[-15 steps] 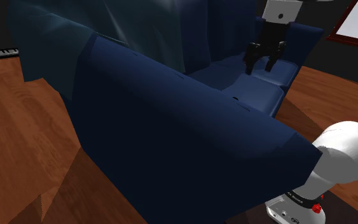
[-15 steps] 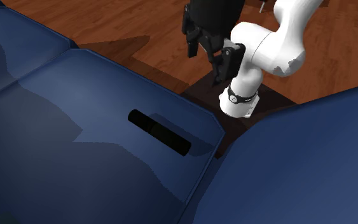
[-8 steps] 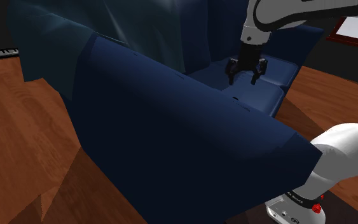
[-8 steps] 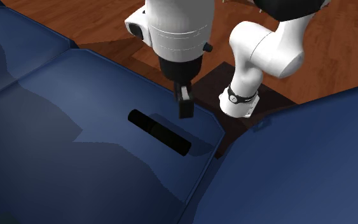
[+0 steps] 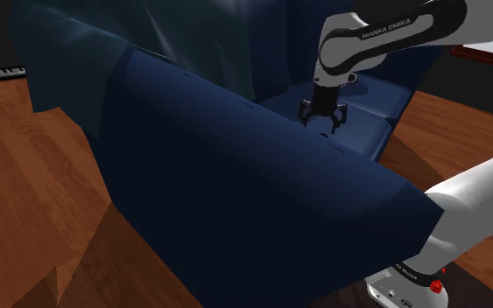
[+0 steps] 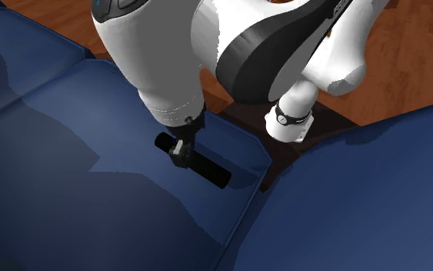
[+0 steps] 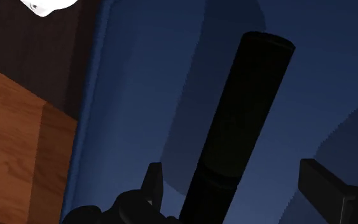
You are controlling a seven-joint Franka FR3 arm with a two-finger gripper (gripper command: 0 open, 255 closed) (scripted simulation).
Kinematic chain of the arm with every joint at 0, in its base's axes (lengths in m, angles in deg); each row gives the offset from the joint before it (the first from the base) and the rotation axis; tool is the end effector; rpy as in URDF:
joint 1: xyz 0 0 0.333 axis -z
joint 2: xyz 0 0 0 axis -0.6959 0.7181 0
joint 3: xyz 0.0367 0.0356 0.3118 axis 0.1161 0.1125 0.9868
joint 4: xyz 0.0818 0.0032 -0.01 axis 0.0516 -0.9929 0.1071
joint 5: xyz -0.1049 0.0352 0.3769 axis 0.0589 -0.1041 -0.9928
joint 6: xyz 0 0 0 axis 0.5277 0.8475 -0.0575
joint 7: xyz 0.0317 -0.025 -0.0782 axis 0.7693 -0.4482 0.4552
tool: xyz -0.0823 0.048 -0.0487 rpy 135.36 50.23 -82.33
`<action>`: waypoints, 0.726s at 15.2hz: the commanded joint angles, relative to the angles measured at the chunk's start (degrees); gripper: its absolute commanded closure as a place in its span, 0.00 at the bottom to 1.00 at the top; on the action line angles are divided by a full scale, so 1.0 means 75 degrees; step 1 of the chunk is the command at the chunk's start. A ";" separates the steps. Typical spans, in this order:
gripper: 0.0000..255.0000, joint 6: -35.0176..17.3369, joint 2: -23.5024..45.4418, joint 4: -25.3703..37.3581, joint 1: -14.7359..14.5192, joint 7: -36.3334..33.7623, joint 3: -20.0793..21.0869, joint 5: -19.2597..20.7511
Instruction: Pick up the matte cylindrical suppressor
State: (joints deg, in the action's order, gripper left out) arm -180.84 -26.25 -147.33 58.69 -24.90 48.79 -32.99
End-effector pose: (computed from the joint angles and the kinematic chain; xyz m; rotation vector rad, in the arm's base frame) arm 0.4280 -0.0561 0.4170 2.6351 -1.4744 -0.1715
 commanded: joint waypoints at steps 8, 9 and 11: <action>0.00 -0.1326 0.1417 -0.0125 0.0454 -0.1547 -0.0094 0.0168; 0.00 -0.1434 0.1484 -0.0167 0.0456 -0.1561 -0.0092 0.0181; 0.00 -0.1652 0.1624 -0.0247 0.0459 -0.1589 -0.0090 0.0208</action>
State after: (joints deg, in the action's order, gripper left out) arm -192.37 -14.58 -148.87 62.13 -36.66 48.09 -31.52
